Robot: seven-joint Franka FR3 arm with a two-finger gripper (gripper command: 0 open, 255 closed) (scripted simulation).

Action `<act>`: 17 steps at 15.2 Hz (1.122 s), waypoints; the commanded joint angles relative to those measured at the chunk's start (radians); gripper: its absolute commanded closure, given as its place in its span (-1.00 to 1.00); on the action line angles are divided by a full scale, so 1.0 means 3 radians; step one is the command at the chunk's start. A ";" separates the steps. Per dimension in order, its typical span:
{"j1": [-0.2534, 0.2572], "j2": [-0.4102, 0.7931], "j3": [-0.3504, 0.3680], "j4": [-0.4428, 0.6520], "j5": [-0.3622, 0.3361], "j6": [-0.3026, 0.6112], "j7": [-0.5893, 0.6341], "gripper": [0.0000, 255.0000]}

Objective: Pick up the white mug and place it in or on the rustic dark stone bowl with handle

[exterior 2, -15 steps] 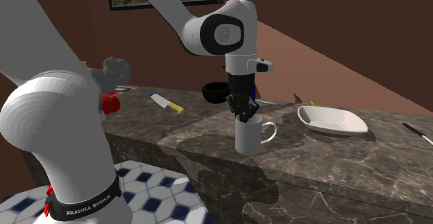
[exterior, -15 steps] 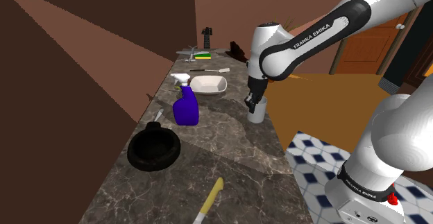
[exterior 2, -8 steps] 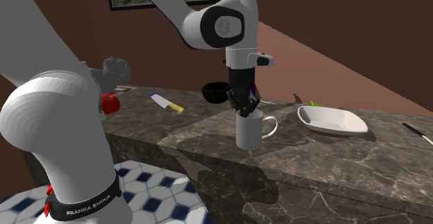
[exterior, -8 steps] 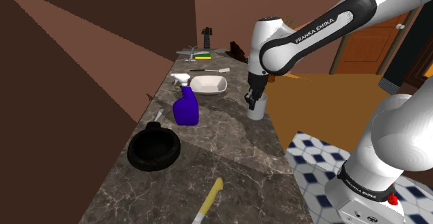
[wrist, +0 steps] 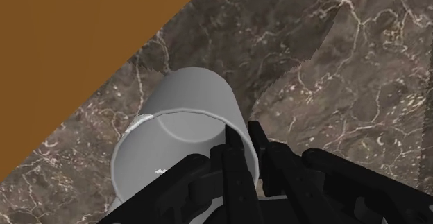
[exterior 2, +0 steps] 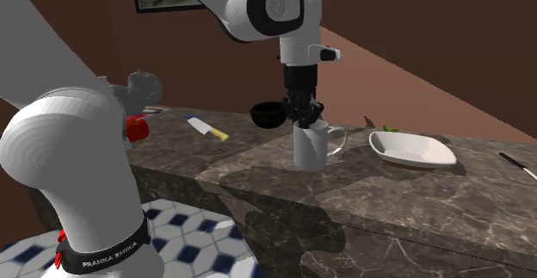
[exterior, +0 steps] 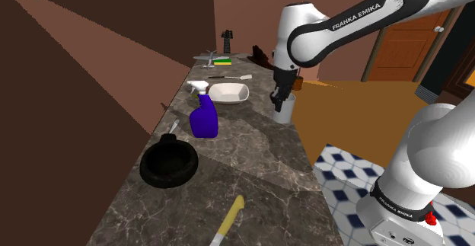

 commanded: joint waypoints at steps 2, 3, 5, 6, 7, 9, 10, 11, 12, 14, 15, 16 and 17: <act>0.0003 -0.0067 0.0004 0.0088 0.0004 -0.0157 0.0001 1.00; 0.0003 -0.0087 0.0005 0.0119 0.0005 -0.0207 -0.0001 1.00; 0.0004 -0.0123 0.0006 0.0182 0.0007 -0.0307 -0.0003 1.00; 0.0005 -0.0140 0.0006 0.0214 0.0008 -0.0356 -0.0004 1.00; 0.0005 -0.0156 0.0007 0.0247 0.0009 -0.0405 -0.0005 1.00; 0.0005 -0.0186 0.0007 0.0316 0.0011 -0.0503 -0.0008 1.00; 0.0006 -0.0199 0.0008 0.0351 0.0012 -0.0551 -0.0009 1.00; 0.0006 -0.0211 0.0008 0.0386 0.0012 -0.0599 -0.0010 1.00; 0.0006 -0.0223 0.0009 0.0422 0.0013 -0.0647 -0.0011 1.00; 0.0007 -0.0243 0.0010 0.0497 0.0015 -0.0741 -0.0013 1.00; 0.0007 -0.0252 0.0010 0.0535 0.0015 -0.0788 -0.0014 1.00; 0.0007 -0.0260 0.0010 0.0574 0.0016 -0.0835 -0.0015 1.00; 0.0007 -0.0267 0.0011 0.0613 0.0017 -0.0881 -0.0016 1.00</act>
